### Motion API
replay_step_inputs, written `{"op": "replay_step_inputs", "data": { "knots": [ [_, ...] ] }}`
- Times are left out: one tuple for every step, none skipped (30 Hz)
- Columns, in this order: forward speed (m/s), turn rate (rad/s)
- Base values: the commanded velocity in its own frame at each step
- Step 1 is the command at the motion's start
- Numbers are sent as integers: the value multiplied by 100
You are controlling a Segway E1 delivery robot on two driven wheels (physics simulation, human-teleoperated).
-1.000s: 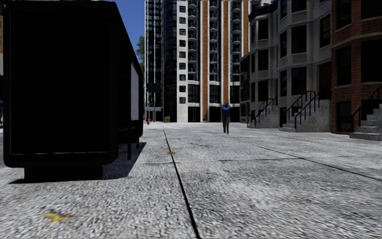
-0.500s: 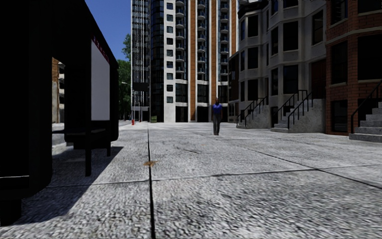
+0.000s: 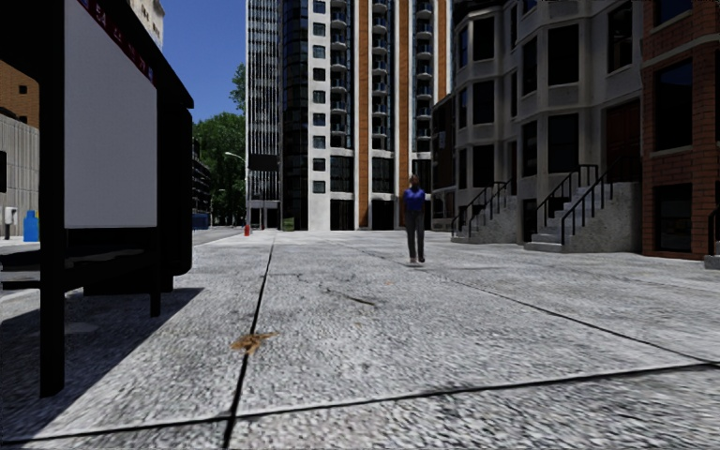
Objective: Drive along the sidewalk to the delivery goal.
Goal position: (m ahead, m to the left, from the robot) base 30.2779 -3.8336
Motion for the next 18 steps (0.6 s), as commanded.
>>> {"op": "replay_step_inputs", "data": {
  "knots": [
    [200,0],
    [200,0],
    [200,0],
    [200,0],
    [200,2],
    [200,7],
    [200,8],
    [200,10],
    [200,17],
    [200,22],
    [200,22],
    [200,24],
    [200,27],
    [200,27],
    [200,27],
    [200,27],
    [200,27],
    [200,27]
  ]
}}
